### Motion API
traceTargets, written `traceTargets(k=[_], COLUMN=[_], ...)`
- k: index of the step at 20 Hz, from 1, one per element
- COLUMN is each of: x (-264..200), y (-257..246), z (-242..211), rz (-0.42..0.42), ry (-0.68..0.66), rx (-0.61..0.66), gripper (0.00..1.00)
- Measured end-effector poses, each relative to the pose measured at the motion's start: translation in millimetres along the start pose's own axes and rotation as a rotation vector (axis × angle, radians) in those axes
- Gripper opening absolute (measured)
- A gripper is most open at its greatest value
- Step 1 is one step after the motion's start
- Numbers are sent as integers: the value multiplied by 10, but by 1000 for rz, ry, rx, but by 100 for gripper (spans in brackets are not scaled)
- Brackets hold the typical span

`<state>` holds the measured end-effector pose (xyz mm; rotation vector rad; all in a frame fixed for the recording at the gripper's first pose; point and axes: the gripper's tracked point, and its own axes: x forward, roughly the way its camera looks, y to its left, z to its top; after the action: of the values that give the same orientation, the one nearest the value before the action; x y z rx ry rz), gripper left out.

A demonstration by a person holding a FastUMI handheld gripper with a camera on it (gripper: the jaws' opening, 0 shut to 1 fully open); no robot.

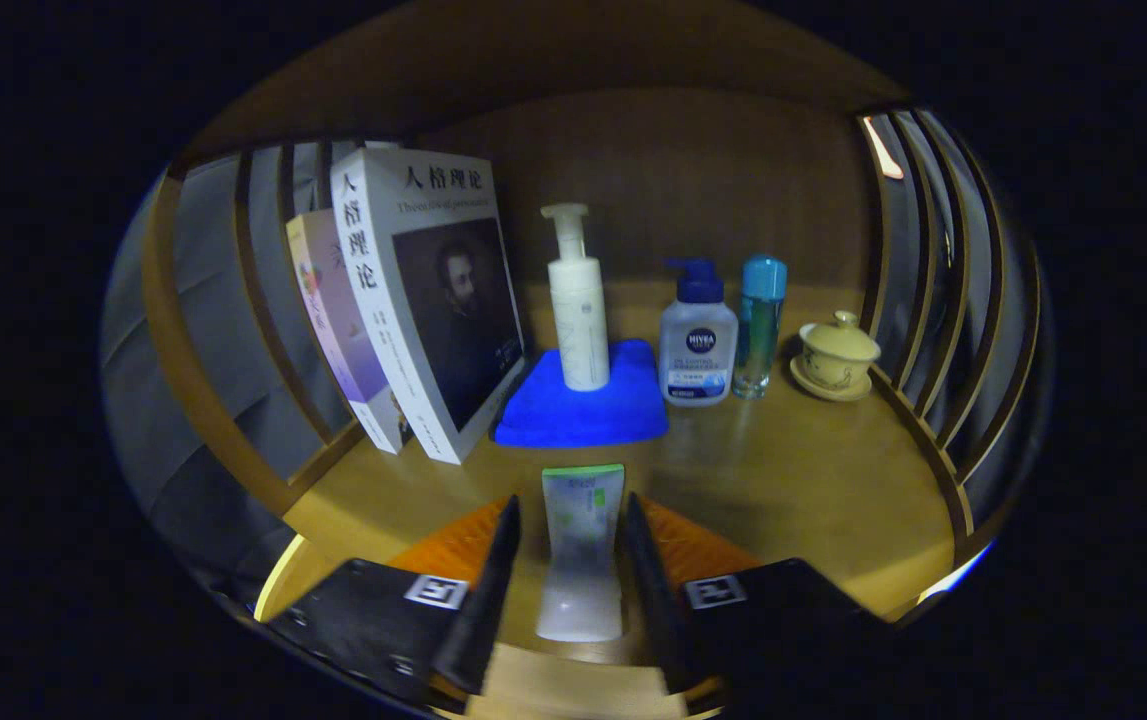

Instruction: Pull open the drawer, take out the items inside it, and place them on the countertop above the cabinet.

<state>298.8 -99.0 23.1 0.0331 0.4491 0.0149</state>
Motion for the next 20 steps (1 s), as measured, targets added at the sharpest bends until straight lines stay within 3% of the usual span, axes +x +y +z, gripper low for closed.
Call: traceTargets(k=[4,10,20], x=[-386,-1061,-1705], y=[51,134,368], z=[225,109,-527], rz=[-54,-124,-166], ry=[-147,-321,-420], rx=[-106,-153,-122], gripper=[98,100,100])
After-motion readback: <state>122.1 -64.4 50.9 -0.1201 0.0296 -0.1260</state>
